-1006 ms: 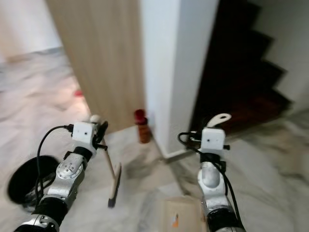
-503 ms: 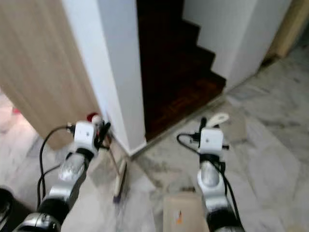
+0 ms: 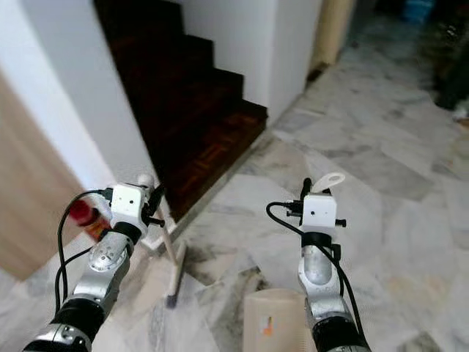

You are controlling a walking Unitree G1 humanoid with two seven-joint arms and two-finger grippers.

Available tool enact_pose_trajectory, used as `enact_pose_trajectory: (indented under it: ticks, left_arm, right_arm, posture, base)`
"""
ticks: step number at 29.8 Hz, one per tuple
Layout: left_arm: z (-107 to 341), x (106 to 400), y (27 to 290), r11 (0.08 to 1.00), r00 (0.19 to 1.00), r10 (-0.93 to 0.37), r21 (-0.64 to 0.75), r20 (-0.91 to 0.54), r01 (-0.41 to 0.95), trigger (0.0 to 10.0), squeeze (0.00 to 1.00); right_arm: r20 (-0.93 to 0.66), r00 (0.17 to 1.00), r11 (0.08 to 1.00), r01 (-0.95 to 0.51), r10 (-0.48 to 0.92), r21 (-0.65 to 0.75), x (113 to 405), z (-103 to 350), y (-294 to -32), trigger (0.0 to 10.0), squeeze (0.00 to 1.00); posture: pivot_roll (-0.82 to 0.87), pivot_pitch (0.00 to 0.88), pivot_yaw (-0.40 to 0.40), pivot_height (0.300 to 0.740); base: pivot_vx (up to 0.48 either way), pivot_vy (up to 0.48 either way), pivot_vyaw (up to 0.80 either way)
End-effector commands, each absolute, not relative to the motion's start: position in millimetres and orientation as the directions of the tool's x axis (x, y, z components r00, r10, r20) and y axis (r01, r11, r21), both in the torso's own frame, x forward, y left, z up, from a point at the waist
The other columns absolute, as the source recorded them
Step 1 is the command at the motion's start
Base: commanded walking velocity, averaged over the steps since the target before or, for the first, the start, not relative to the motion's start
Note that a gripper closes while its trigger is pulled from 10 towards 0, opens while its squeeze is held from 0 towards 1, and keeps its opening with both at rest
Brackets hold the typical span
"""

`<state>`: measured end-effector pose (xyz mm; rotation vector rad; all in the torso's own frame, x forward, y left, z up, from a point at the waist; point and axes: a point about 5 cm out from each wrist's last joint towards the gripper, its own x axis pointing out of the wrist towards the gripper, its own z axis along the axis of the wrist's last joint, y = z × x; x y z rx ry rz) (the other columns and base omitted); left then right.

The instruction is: Sweep floor

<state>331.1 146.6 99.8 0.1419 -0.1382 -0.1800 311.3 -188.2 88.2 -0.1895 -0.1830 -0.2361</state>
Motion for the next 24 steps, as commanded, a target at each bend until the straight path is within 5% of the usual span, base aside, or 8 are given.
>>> enact_pose_trajectory:
  ticks: [1,24]
  left_arm:
    - [108.9,333.6,149.2,0.974,0.968,-0.186,0.160,0.167,0.160,10.0,0.00]
    - [109.3,333.3,150.2,0.975,0.968,-0.184,0.153,0.170,0.159,10.0,0.00]
  right_arm:
    - [0.234,0.952,0.957,0.237,-0.195,-0.168,315.2,96.8,-184.4,10.0,0.00]
    - [0.229,0.954,0.957,0.235,-0.194,-0.170,314.5,95.6,-183.4,10.0,0.00]
  posture:
    - [-0.07,0.000,0.071,0.740]
    - [-0.07,0.000,0.072,0.740]
  base:
    - [0.000,0.000,-0.80]
    - [0.000,0.000,-0.80]
